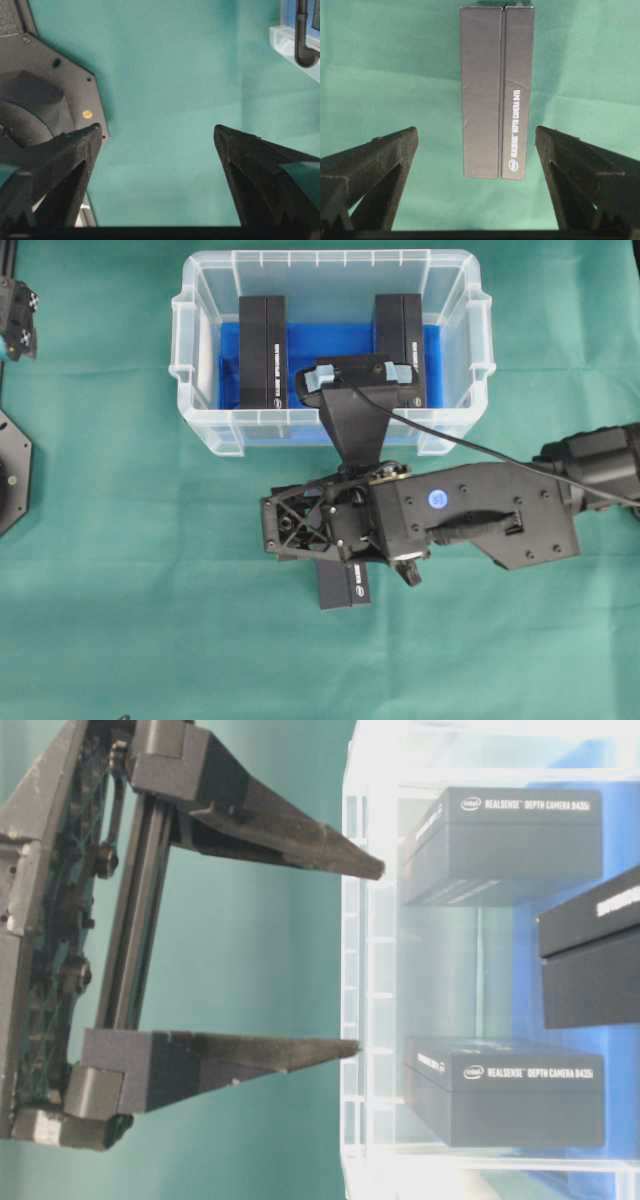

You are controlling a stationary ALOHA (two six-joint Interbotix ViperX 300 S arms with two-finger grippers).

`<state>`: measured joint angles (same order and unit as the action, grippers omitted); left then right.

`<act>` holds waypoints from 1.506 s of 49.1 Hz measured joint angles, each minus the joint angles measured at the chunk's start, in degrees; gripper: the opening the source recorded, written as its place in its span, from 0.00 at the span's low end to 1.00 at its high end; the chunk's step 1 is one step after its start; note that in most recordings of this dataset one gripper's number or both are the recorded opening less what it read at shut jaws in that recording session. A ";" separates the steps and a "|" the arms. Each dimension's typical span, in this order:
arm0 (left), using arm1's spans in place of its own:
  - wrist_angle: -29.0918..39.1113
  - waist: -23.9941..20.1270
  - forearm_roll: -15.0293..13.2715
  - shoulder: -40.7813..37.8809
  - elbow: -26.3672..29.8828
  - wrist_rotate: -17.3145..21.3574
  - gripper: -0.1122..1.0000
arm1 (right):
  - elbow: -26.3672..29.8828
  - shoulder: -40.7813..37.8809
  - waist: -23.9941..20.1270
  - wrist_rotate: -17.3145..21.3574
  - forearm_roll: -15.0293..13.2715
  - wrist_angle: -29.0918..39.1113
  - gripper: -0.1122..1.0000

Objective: Take out the box from the case.

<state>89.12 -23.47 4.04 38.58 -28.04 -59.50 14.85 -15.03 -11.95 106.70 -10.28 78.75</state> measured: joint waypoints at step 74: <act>-0.35 0.00 0.00 0.62 -0.26 -3.52 0.98 | -32.87 34.10 -8.70 4.13 0.26 5.80 0.94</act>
<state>88.77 -23.47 4.04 39.20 -28.30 -63.02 -18.02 19.07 -20.65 110.83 -10.02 84.55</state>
